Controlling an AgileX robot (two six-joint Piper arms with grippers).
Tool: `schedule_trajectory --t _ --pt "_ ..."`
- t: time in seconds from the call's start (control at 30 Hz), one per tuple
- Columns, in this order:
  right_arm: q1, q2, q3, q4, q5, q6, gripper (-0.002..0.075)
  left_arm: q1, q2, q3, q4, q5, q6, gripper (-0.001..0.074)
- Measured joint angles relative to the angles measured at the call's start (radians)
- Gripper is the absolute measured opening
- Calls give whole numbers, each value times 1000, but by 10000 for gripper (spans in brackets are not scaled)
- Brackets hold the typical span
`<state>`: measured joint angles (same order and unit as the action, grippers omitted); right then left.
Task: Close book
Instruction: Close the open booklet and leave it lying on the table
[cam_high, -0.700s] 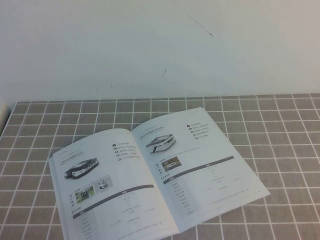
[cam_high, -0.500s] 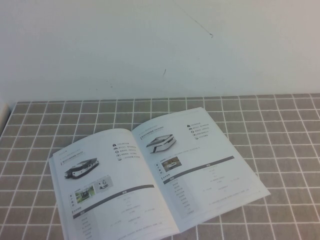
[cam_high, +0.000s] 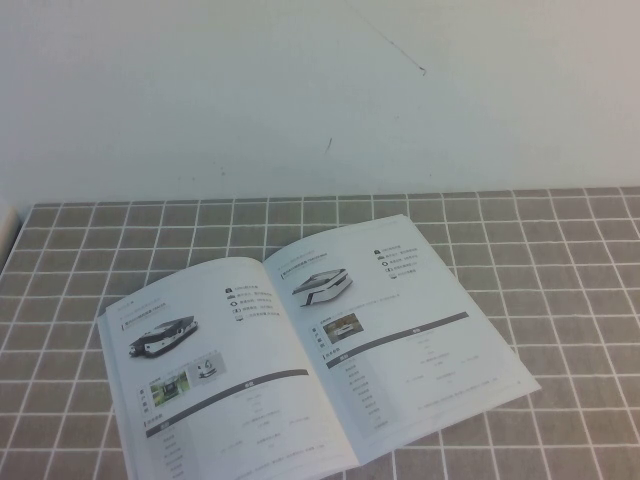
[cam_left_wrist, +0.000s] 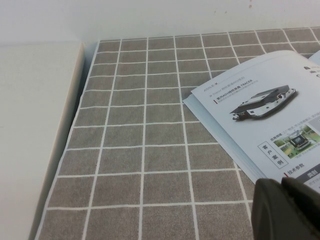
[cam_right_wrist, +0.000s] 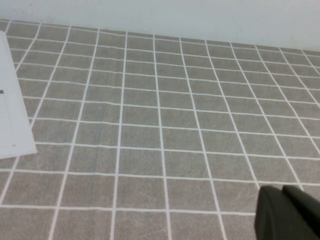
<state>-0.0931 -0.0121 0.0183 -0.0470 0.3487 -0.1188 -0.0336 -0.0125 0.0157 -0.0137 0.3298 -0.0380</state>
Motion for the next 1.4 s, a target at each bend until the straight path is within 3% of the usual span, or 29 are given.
schedule_trajectory --t 1.4 --pt "0 0 0 19 0 0 -3 0 0 0 0 0 0 -4"
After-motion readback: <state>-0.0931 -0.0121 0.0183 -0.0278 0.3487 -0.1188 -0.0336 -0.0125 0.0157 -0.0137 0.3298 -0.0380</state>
